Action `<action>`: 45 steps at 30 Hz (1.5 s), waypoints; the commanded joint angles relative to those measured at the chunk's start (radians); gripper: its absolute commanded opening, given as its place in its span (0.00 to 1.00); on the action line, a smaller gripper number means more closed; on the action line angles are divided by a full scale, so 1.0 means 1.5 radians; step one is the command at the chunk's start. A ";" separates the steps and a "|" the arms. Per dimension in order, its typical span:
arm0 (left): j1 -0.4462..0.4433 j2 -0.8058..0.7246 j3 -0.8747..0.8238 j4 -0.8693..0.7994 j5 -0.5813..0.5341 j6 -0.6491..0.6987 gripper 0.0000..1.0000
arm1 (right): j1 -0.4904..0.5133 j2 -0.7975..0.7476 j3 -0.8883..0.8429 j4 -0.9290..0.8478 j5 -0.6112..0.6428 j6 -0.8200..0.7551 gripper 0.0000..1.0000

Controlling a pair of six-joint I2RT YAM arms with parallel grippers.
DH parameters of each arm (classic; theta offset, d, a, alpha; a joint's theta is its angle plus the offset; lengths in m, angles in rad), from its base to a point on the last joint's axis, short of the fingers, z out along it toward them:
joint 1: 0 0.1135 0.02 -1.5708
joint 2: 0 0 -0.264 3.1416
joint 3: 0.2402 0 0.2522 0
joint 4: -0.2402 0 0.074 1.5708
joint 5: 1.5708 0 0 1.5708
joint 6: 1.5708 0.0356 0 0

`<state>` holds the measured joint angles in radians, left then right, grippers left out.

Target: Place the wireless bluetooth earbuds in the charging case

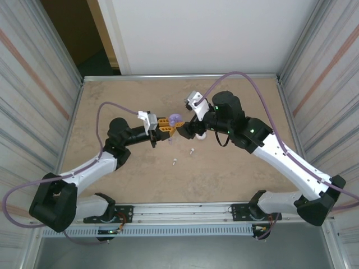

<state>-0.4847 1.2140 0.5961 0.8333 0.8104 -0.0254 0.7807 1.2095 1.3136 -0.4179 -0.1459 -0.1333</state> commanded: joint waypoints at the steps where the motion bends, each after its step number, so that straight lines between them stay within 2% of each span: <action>1: -0.004 -0.028 -0.012 0.004 -0.045 0.018 0.00 | -0.025 -0.032 -0.024 0.050 -0.014 0.054 0.90; 6: -0.004 -0.053 -0.037 0.009 -0.131 0.021 0.00 | -0.062 -0.054 -0.060 0.084 -0.038 0.109 0.99; 17: -0.003 -0.110 -0.089 0.049 -0.285 0.005 0.00 | -0.162 -0.048 -0.122 0.144 -0.104 0.321 0.99; 20: -0.003 -0.134 -0.097 0.048 -0.300 0.003 0.00 | -0.177 -0.040 -0.134 0.147 -0.118 0.363 0.99; 29: -0.003 -0.205 -0.113 0.036 -0.309 0.004 0.00 | -0.178 0.007 -0.160 0.139 -0.109 0.394 0.99; 39: -0.002 -0.254 -0.120 0.015 -0.308 0.010 0.00 | -0.151 0.111 -0.141 0.125 -0.146 0.416 1.00; 45: -0.003 -0.269 -0.128 0.014 -0.319 0.015 0.00 | -0.140 0.210 -0.085 0.080 -0.234 0.416 0.96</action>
<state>-0.4847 0.8364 0.4198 0.8349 0.3569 -0.0216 0.5632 1.4696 1.1168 -0.2470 -0.4000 0.4717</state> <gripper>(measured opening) 0.199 0.982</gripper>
